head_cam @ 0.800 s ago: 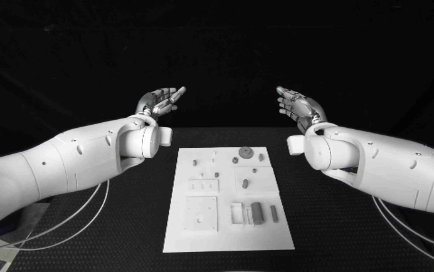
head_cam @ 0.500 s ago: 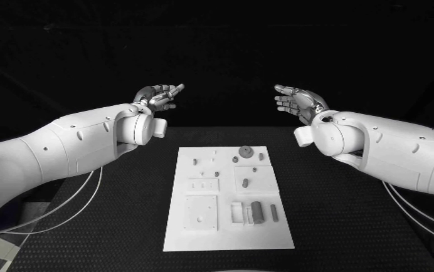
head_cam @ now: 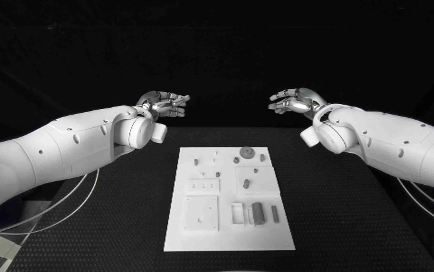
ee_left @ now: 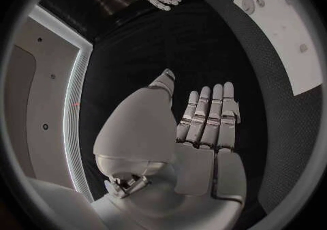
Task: Assemble the parts on the task board
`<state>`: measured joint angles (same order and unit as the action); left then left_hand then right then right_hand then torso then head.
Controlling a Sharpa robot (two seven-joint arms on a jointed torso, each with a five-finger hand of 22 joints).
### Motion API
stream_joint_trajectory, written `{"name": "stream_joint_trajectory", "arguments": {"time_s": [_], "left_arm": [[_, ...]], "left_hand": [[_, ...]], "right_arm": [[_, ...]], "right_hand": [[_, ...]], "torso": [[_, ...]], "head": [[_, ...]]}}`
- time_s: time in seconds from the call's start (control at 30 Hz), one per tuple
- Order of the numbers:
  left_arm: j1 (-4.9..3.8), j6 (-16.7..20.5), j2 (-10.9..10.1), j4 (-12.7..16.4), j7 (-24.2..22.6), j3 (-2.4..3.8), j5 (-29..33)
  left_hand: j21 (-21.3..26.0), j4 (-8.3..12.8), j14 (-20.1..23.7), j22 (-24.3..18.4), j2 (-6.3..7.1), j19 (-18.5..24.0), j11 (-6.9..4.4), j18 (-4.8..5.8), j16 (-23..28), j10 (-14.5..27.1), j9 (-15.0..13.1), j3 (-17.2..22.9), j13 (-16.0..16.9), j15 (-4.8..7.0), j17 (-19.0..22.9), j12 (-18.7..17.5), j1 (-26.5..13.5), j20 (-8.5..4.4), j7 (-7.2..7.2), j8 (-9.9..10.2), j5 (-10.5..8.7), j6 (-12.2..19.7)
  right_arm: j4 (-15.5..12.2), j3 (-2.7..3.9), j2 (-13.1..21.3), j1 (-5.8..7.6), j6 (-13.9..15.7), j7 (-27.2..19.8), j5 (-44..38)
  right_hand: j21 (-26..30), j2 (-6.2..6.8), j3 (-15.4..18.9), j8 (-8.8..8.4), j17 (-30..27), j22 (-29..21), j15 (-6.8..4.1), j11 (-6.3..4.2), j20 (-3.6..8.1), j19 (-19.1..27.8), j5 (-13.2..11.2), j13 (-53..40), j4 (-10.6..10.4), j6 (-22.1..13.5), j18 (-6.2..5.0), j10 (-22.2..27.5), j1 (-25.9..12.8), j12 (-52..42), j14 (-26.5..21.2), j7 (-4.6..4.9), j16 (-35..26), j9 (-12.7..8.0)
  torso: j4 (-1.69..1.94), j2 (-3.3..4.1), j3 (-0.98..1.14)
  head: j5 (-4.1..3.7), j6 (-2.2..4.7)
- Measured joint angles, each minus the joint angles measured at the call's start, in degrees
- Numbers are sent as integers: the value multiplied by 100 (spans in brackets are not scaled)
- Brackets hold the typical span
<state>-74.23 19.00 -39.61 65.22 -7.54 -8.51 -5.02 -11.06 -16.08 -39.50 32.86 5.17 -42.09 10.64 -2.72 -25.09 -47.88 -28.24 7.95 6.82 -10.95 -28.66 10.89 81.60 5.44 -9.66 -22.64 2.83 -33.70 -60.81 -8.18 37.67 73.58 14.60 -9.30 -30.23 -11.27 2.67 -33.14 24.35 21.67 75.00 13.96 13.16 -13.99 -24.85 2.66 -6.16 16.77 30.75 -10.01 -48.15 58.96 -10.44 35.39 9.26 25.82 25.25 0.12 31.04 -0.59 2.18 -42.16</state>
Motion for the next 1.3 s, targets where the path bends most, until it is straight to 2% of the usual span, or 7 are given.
{"name": "stream_joint_trajectory", "arguments": {"time_s": [0.2, 0.43, 0.73, 0.93, 1.03, 1.13, 1.3], "left_arm": [[-2, -288, -229, 267, -38, 0, -195], [-24, -459, -373, 534, -74, 5, -399], [-73, -534, -504, 907, -99, 16, -521], [-72, -570, -509, 1060, -100, 15, -541], [-71, -586, -499, 1072, -100, 15, -546], [-72, -597, -502, 1104, -101, 15, -549], [-72, -605, -544, 1158, -102, 19, -551]], "left_hand": [[-152, -15, -642, 52, -55, -462, -93, -76, -154, -682, 30, -192, 97, 195, -99, 226, 360, -149, -105, -149, 0, -604], [-185, 27, -853, 25, -20, -618, -133, -79, -125, -782, 156, -339, 46, 225, -156, 101, 981, -226, -103, -26, 0, -729], [-120, -64, -873, -22, 9, -657, -133, -80, -20, -782, 244, -571, -5, 244, -191, -37, 1127, -247, -87, 52, 0, -745], [-97, -63, -873, -32, -25, -681, -133, -77, 12, -782, 265, -631, -22, 244, -211, -70, 1093, -263, -87, 73, 0, -745], [-97, -63, -885, -36, -25, -698, -133, -78, 29, -782, 272, -631, -26, 233, -212, -70, 1093, -247, -87, 96, 0, -745], [-97, -63, -907, -36, -25, -698, -133, -77, 29, -782, 273, -631, -27, 237, -218, -70, 1093, -247, -87, 96, 0, -745], [-97, -63, -914, -41, -51, -698, -133, -76, 29, -782, 279, -631, -27, 245, -218, -92, 1067, -247, -87, 96, 0, -745]], "right_arm": [[184, 43, -185, 2, 2, 227, -1796], [391, 51, -441, 1, -88, 396, -3356], [556, 52, -747, -7, -214, 446, -4508], [569, 52, -884, -20, -266, 464, -5036], [537, 56, -921, -69, -304, 480, -5264], [485, 51, -926, -121, -353, 505, -5446], [358, 50, -905, -173, -465, 547, -5680]], "right_hand": [[-364, 223, 0, 150, 290, 2, -558, -268, 42, -1237, 0, -125, 0, 578, -440, -734, 342, -204, 1308, 83, 552, 59], [-916, 270, 147, 110, 739, -22, -1183, -486, 495, -2817, 0, -234, -2, 898, -505, -1174, 525, -215, 2762, 141, 1234, 84], [-1652, 240, 351, 20, 1471, 10, -1435, -714, 1078, -4087, 0, -314, -1, 1263, -379, -1570, 644, -87, 3737, 190, 2437, 73], [-2006, 240, 393, -85, 1760, -5, -1523, -840, 1250, -4281, 0, -465, 2, 1356, -327, -1976, 645, -128, 3840, 141, 2936, 54], [-2246, 239, 461, -119, 1914, -9, -1677, -983, 1315, -4382, 0, -790, -1, 1466, -325, -2469, 644, -462, 3872, 56, 3222, 54], [-2602, 272, 574, -186, 2235, -9, -1840, -1146, 1402, -4469, 21, -1708, -3, 1539, -327, -2899, 656, -1287, 3913, -107, 3766, 74], [-3188, 316, 625, -390, 2971, -8, -1901, -1198, 1473, -4433, 22, -4498, -7, 1550, -333, -2007, 613, -3871, 3731, -143, 4821, 130]], "torso": [[49, 64, 0], [132, 185, 18], [259, 419, -11], [337, 562, -47], [369, 633, -69], [402, 694, -90], [447, 776, -120]], "head": [[-23, 37], [-76, 34], [-187, 114], [-253, 176], [-275, 201], [-298, 214], [-310, 237]]}}
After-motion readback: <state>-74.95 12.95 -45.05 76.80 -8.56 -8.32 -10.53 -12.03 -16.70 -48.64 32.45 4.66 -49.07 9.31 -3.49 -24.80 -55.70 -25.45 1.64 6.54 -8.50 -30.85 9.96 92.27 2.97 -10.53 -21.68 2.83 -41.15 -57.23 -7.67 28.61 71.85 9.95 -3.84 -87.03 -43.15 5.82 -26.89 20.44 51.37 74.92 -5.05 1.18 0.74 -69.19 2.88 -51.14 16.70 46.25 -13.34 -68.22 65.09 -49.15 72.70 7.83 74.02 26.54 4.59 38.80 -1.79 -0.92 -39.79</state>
